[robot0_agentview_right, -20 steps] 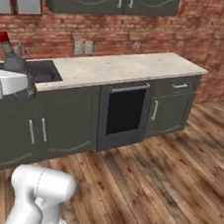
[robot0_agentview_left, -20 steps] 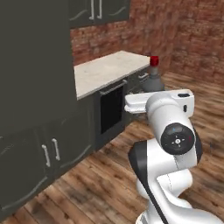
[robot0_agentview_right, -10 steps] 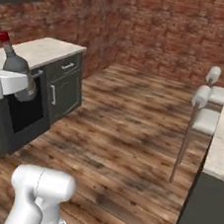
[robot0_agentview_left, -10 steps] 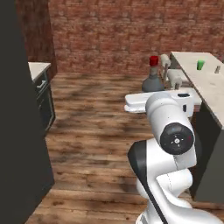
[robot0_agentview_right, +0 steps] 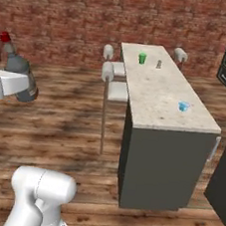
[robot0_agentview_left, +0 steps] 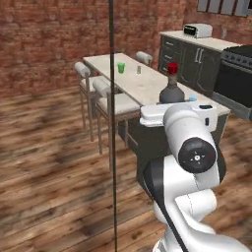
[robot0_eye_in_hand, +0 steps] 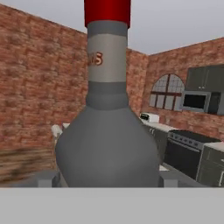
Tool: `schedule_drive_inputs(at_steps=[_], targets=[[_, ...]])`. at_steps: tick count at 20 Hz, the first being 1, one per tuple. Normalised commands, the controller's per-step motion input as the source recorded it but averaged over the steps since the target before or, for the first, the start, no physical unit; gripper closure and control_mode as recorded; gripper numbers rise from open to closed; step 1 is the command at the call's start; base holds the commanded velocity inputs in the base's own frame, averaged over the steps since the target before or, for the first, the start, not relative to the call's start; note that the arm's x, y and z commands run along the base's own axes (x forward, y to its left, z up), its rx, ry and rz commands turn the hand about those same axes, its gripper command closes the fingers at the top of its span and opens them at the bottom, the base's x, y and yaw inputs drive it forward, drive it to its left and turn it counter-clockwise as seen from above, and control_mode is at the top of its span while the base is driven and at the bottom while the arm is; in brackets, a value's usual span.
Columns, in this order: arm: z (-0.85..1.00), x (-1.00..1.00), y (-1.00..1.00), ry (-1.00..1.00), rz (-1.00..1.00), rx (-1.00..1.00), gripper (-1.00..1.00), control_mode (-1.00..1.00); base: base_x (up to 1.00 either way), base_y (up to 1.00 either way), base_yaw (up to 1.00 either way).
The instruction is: Open the cabinet directly in front. Then move the liquor and the cup to the dining counter with the candle on it.
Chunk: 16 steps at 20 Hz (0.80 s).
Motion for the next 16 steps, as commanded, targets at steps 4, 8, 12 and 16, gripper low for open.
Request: schedule_drive_inputs(at_steps=[4,8,12,16], targets=[[0.00,0.00,0.00,0.00,0.00,0.00,1.00,1.00,-0.23,-0.26,-0.73],[0.00,0.00,0.00,0.00,0.00,0.00,1.00,1.00,-0.10,-0.08,-0.40],[0.00,0.00,0.00,0.00,0.00,0.00,1.00,1.00,0.00,0.00,-0.01],[0.00,0.00,0.00,0.00,0.00,0.00,1.00,1.00,0.01,0.19,-0.20]])
